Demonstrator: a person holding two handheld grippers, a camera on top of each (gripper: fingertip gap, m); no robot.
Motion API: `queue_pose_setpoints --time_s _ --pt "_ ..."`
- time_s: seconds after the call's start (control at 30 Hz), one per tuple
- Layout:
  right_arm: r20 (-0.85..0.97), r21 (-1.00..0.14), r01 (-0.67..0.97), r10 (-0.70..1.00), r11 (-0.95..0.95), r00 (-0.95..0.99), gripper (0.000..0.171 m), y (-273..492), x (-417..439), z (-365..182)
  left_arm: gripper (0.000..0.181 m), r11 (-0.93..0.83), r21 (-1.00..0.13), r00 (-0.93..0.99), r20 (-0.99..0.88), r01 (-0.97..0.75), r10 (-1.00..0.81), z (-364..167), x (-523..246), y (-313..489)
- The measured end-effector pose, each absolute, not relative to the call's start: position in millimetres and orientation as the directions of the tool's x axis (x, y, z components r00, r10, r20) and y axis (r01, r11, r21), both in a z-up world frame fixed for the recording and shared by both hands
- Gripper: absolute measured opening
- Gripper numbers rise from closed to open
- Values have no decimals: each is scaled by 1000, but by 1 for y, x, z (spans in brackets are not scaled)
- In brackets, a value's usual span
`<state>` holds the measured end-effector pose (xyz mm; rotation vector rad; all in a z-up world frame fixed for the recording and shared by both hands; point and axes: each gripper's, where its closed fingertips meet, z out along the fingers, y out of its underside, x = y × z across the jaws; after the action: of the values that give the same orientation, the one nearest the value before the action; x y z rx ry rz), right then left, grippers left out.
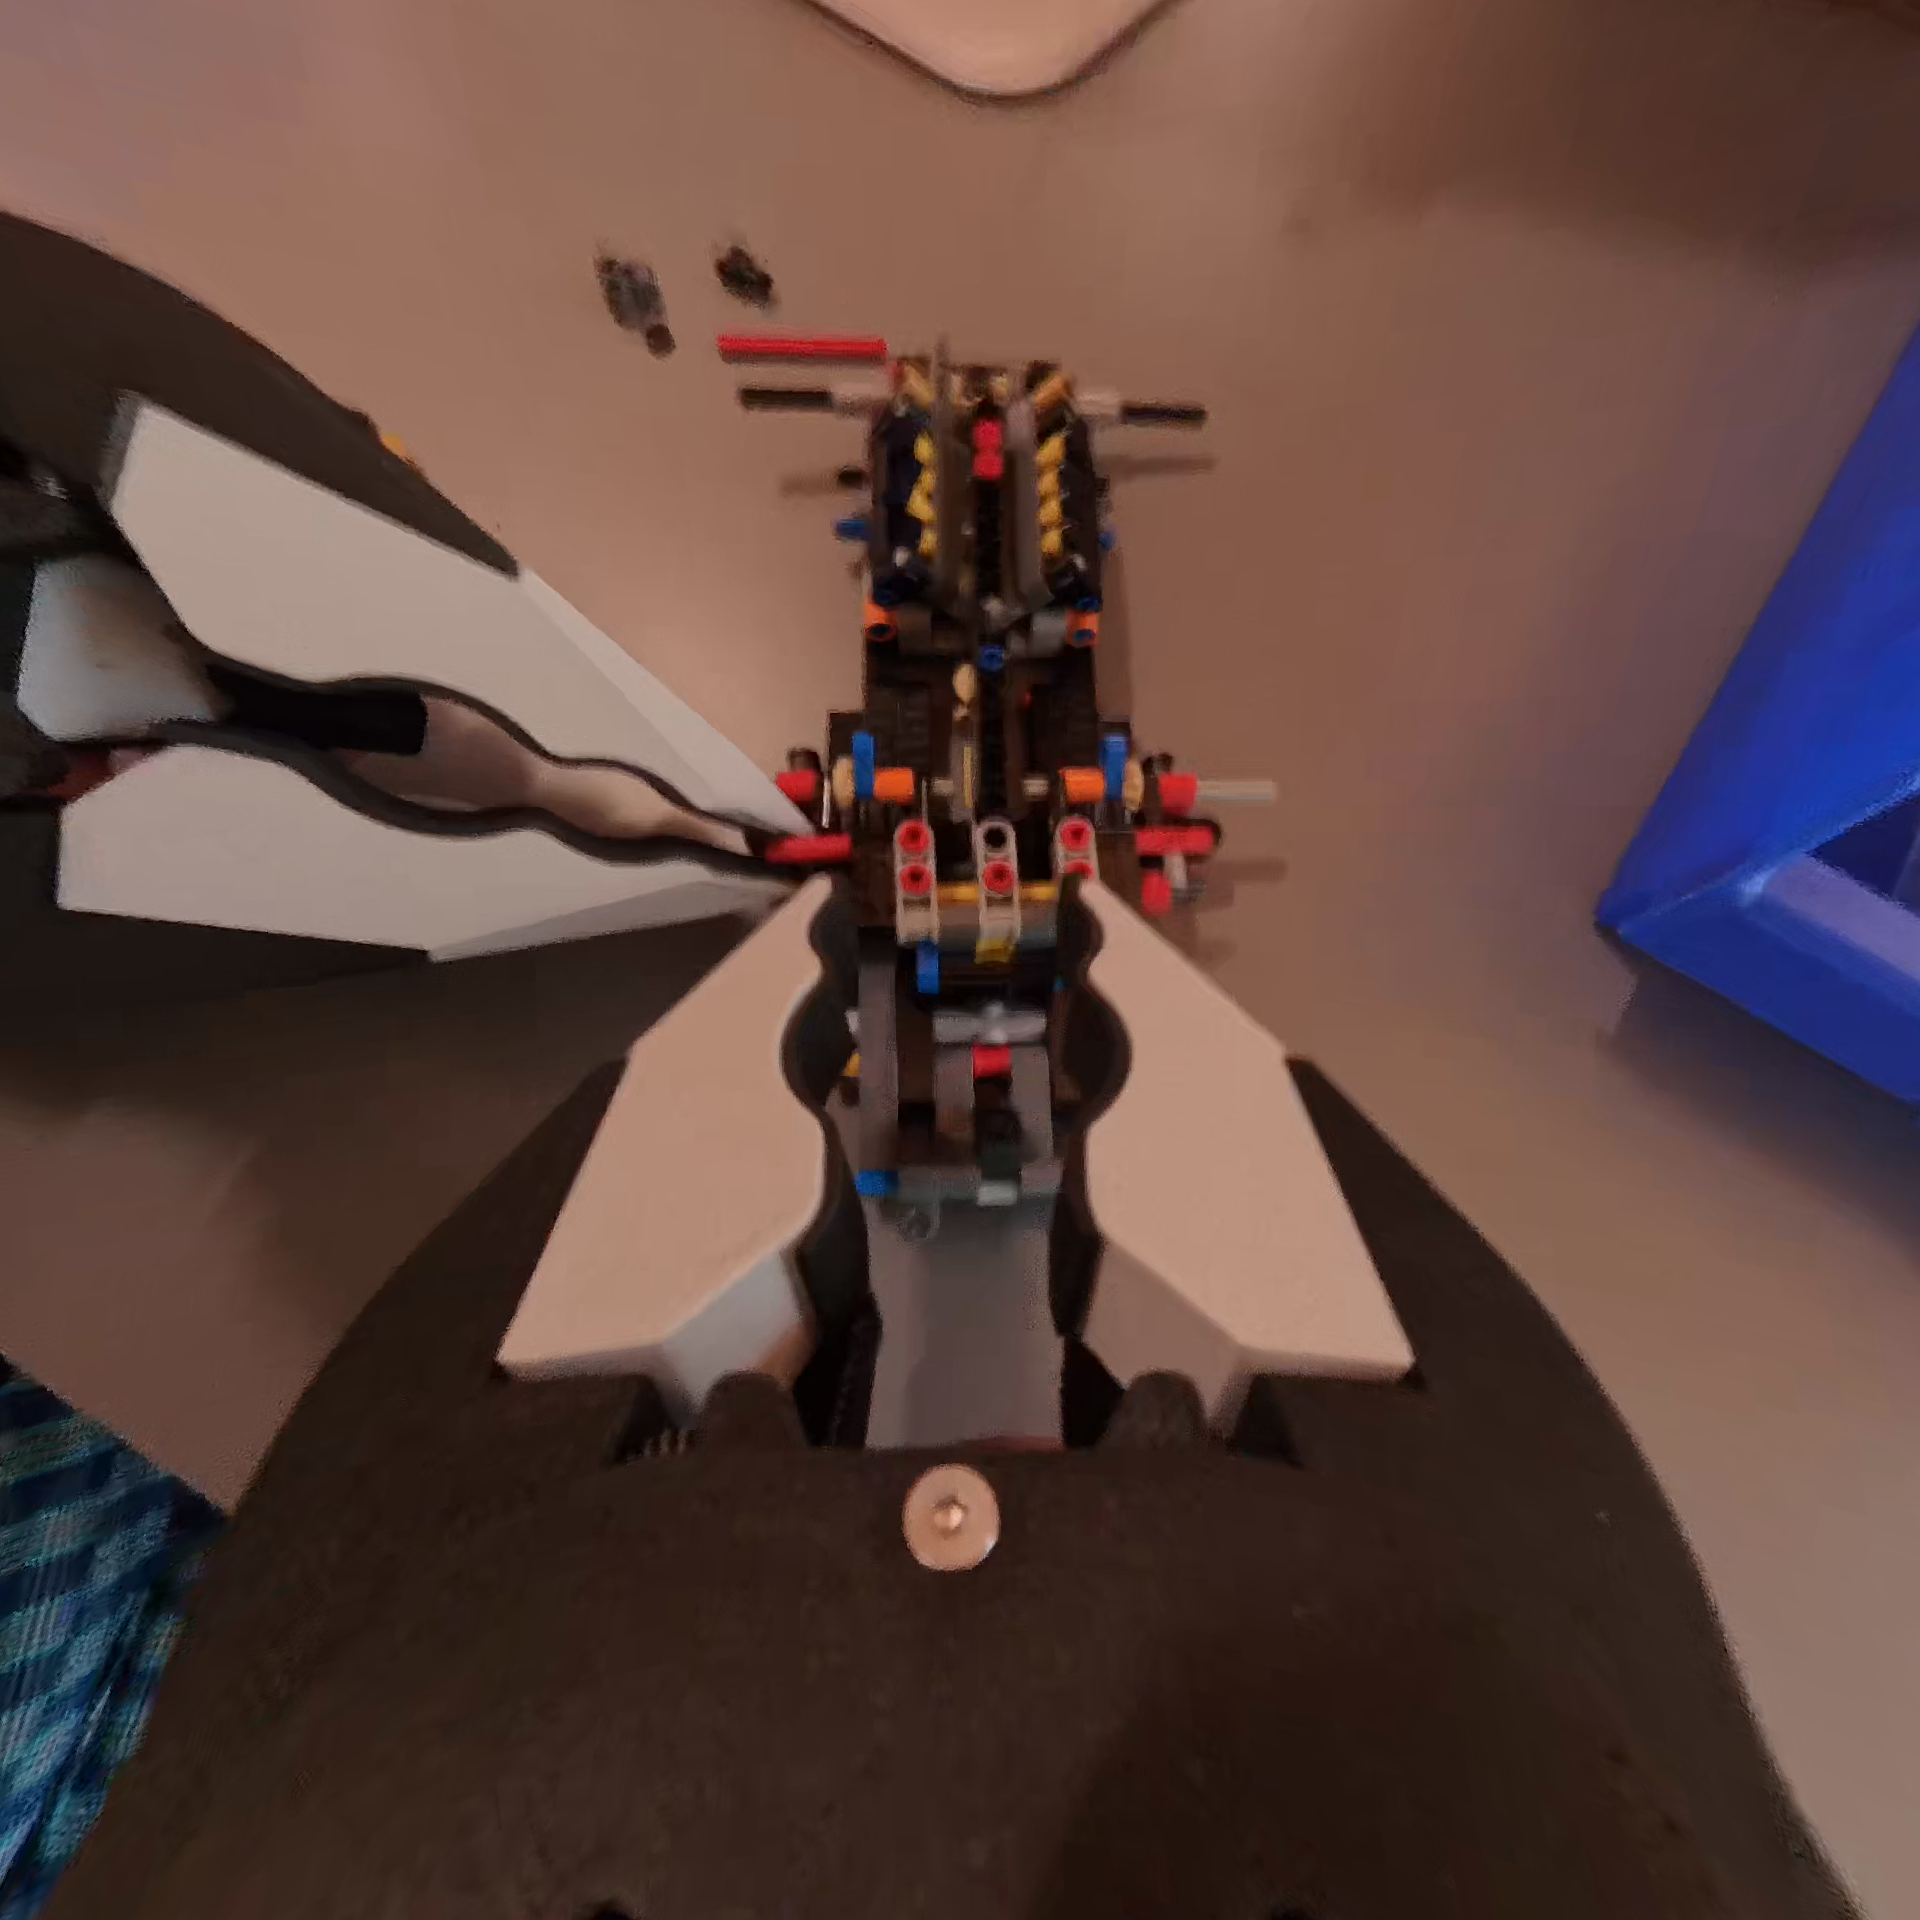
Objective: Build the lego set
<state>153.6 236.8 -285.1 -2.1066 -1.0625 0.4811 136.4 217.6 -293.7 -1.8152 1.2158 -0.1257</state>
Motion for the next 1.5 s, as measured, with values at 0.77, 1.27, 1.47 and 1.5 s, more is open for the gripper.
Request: queue_pose_setpoints --time_s 0.77,1.27,1.47,1.5 --pt "25 -743 542 793 -392 608 60 234 184 -285 30 -73 -798 510 -310 -599 -802 -276 117 219" --pt "55 -656 569 720 -497 692 62 215 204 -320 54 -223 -727 478 -162 -649 -863 -315 32 291" --pt "54 -664 551 703 -505 709 56 219 206 -320 42 -250 -714 437 -87 -654 -895 -319 46 279" --pt "50 -663 547 699 -511 713 56 219 208 -320 40 -240 -713 434 -100 -659 -895 -319 48 278"
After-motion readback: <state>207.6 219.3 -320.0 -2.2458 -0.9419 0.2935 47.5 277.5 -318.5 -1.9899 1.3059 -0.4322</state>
